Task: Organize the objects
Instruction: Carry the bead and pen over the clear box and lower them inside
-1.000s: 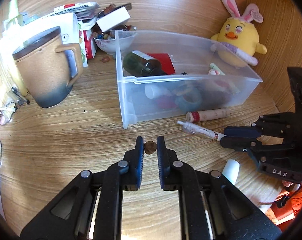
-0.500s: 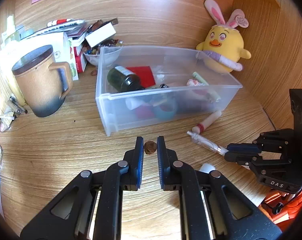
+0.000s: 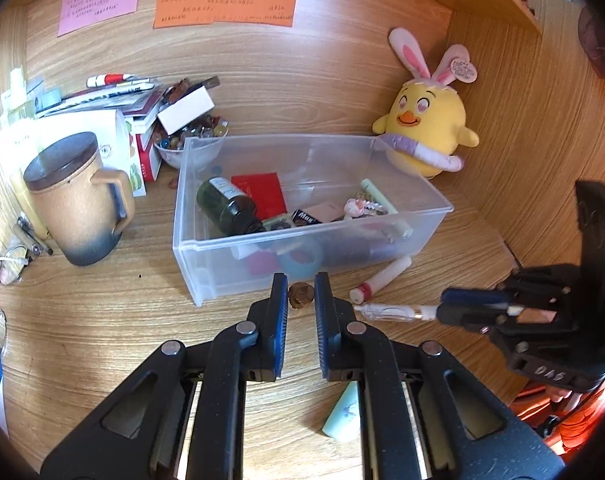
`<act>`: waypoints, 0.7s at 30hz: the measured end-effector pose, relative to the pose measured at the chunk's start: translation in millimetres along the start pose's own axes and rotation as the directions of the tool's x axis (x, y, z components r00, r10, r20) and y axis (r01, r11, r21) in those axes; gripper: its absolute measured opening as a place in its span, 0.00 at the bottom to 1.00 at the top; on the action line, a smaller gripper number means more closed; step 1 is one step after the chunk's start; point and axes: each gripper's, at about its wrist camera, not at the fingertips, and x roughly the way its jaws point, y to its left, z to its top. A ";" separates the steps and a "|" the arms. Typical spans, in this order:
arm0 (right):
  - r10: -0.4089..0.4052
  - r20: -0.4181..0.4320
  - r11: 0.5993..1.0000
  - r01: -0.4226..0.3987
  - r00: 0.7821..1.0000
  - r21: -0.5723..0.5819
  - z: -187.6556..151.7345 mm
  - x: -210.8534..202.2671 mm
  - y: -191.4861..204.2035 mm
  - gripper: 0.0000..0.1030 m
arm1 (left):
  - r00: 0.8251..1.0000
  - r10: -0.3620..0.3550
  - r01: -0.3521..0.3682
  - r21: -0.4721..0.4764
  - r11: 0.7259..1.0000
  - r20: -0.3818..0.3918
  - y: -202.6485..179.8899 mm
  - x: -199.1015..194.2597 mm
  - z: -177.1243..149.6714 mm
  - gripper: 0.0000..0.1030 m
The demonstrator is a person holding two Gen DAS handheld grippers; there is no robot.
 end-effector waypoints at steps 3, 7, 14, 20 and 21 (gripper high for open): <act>-0.007 -0.049 1.000 0.008 0.999 0.011 -9.8 9.7 -4.9 0.10 | 1.000 -0.002 0.002 0.009 1.000 0.005 -2.1 -0.9 2.8 0.12; -0.015 -0.106 1.000 0.017 0.994 0.020 -24.1 20.9 -10.8 0.10 | 1.000 0.008 -0.008 0.019 1.000 0.014 -2.6 -0.6 9.2 0.12; -0.040 -0.126 0.999 0.037 0.991 -0.021 -27.9 28.0 -6.7 0.10 | 0.999 0.021 -0.023 0.027 0.999 0.048 -1.4 2.4 32.0 0.12; -0.033 -0.144 0.999 0.027 0.989 -0.042 -21.7 44.5 -2.1 0.10 | 0.999 0.013 -0.014 0.017 1.000 0.048 0.0 15.3 50.7 0.12; -0.034 -0.141 0.999 0.028 0.989 -0.041 -20.6 47.0 -2.4 0.11 | 0.999 0.011 -0.011 0.015 1.000 0.043 0.4 18.6 53.4 0.12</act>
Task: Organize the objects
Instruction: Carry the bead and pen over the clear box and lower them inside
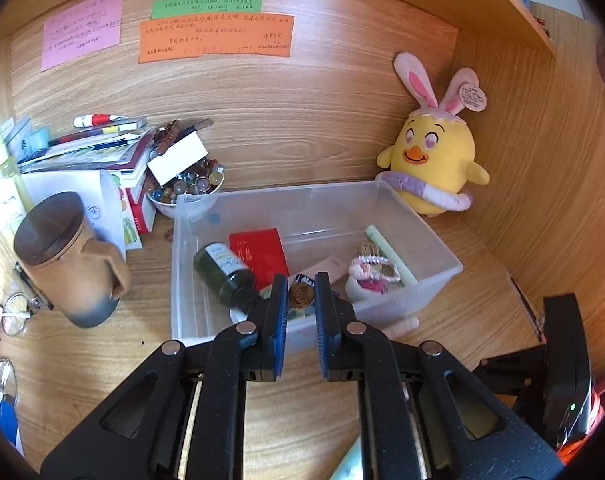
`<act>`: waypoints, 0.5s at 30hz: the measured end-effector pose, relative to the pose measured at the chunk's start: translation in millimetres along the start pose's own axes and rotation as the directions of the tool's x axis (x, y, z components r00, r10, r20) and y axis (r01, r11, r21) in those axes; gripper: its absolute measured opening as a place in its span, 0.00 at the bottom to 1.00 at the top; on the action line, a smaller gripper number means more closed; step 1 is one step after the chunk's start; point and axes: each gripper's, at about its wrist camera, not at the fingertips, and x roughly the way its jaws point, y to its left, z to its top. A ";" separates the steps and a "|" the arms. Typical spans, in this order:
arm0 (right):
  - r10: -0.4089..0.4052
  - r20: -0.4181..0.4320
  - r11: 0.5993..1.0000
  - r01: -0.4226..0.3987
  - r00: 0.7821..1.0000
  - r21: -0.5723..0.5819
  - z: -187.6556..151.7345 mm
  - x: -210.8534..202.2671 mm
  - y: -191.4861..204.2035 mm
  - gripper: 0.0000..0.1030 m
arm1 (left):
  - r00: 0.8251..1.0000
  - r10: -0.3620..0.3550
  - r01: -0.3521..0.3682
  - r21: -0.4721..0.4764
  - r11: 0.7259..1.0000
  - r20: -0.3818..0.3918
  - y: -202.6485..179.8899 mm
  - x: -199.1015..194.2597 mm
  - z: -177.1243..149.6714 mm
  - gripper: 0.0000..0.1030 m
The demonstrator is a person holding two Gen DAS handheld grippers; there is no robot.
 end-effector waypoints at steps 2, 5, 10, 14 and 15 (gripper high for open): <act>0.001 -0.004 1.000 -0.001 1.000 -0.002 2.8 1.2 0.4 0.11 | 1.000 0.006 -0.006 -0.005 1.000 -0.010 1.8 7.6 4.9 0.12; -0.004 0.007 1.000 0.004 1.000 -0.003 4.3 2.5 1.3 0.11 | 1.000 0.018 -0.018 -0.007 1.000 -0.024 3.9 18.3 10.8 0.12; 0.025 0.011 0.999 -0.025 1.000 0.022 3.2 -0.1 1.6 0.10 | 0.999 0.016 -0.017 -0.023 1.000 -0.046 8.9 32.2 19.8 0.12; 0.049 0.057 0.998 -0.052 0.997 0.038 6.2 -18.0 0.2 0.10 | 0.998 0.017 -0.018 -0.023 1.000 -0.064 10.7 43.2 26.3 0.12; 0.051 0.067 0.998 -0.054 0.996 0.039 7.4 -22.3 0.2 0.10 | 0.997 0.015 -0.016 -0.022 1.000 -0.070 10.4 46.1 27.3 0.12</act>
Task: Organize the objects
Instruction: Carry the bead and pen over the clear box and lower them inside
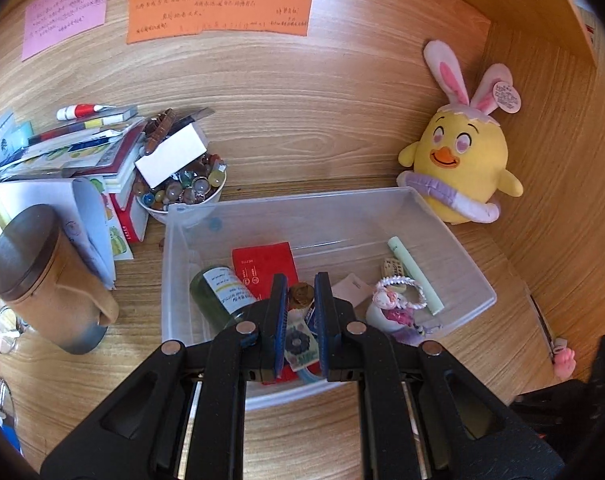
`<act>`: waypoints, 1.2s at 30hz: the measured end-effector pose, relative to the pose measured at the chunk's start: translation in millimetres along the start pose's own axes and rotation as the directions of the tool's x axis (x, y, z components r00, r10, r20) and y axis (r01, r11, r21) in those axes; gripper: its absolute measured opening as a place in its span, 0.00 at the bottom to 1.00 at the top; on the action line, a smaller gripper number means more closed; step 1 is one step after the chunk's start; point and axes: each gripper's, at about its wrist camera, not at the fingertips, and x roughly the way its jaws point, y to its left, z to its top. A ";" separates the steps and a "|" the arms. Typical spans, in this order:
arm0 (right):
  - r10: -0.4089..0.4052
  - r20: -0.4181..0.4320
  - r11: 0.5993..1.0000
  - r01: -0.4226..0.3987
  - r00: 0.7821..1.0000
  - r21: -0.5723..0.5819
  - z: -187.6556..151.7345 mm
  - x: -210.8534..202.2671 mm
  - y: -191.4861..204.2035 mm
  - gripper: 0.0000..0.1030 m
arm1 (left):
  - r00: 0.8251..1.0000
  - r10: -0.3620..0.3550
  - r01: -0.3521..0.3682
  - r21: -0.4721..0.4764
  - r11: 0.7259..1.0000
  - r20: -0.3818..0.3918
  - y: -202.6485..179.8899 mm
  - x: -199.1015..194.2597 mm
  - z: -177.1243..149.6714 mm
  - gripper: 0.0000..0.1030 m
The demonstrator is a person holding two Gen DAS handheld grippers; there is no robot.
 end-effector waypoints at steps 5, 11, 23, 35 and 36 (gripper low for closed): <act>-0.025 0.080 1.000 0.024 0.996 0.007 14.4 -27.4 -7.7 0.10 | 0.999 -0.012 0.012 0.003 1.000 -0.036 -1.5 15.5 2.6 0.12; -0.089 0.163 0.995 0.080 0.983 0.064 39.3 -43.7 -29.5 0.10 | 0.995 -0.048 0.046 -0.024 0.999 -0.091 0.3 34.2 -2.3 0.12; -0.153 0.175 0.985 0.135 0.973 0.110 101.5 -12.9 -64.3 0.10 | 0.994 -0.060 0.058 -0.024 0.998 -0.088 4.0 33.4 -3.4 0.12; -0.158 0.091 0.986 0.152 0.983 0.067 129.4 36.4 -69.6 0.10 | 0.999 -0.025 0.025 0.003 1.000 -0.024 4.6 12.6 -3.6 0.39; -0.154 0.084 0.987 0.149 0.984 0.065 129.1 39.8 -69.2 0.10 | 0.999 -0.029 0.029 0.001 1.000 -0.027 4.7 12.5 -4.7 0.40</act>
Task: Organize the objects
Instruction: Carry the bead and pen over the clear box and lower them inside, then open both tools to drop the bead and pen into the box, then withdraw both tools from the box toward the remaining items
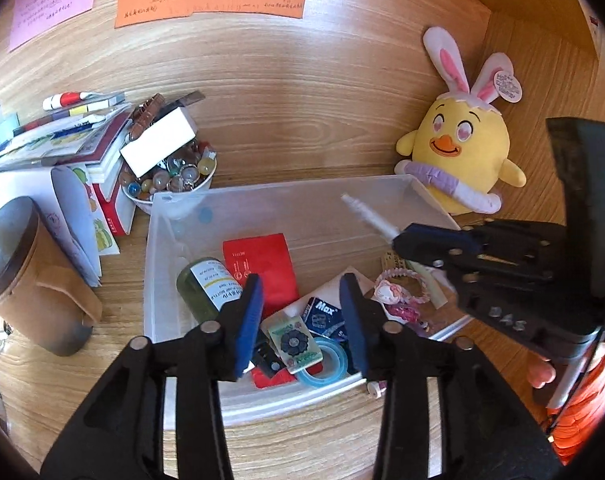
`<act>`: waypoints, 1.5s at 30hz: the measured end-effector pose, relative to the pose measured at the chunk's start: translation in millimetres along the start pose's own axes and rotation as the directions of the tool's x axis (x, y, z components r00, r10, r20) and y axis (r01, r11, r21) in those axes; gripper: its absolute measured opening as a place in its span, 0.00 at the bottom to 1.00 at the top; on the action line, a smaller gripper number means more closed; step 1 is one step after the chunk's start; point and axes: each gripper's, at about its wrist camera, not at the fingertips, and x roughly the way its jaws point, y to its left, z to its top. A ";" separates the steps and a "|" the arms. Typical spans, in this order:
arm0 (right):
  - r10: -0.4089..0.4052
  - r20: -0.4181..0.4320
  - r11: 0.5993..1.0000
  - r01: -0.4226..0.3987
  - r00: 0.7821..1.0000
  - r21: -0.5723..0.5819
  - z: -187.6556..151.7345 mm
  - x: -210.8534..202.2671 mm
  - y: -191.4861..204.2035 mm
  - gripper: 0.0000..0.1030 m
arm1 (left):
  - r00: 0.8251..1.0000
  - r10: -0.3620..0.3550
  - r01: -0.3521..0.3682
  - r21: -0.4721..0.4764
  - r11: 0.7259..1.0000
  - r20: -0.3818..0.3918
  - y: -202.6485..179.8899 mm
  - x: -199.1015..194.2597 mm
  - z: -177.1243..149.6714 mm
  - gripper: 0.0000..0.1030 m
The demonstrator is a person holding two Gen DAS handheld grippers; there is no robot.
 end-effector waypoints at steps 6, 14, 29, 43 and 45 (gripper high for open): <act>0.005 -0.028 1.000 -0.005 1.000 0.002 -4.3 10.5 2.1 0.10 | 1.000 0.014 -0.014 0.003 1.000 0.001 0.6 -5.6 -7.8 0.44; 0.003 -0.056 1.000 -0.003 0.998 0.001 -7.9 7.5 4.6 0.14 | 0.997 0.053 -0.053 -0.006 0.999 0.051 2.0 -28.3 -18.2 0.66; -0.066 0.096 0.997 0.069 0.993 -0.023 -29.2 -63.7 20.7 0.73 | 0.992 0.074 -0.075 0.004 0.997 0.099 -8.8 -65.9 -47.6 0.91; -0.110 0.079 0.994 0.108 0.991 0.030 -84.2 -86.7 18.3 0.80 | 0.999 0.050 -0.049 0.021 0.999 -0.021 -21.3 -53.5 -102.4 0.92; -0.115 0.065 0.993 0.113 0.991 0.039 -91.4 -85.3 16.5 0.80 | 0.999 0.024 -0.024 0.019 1.000 -0.047 -23.0 -51.2 -110.5 0.92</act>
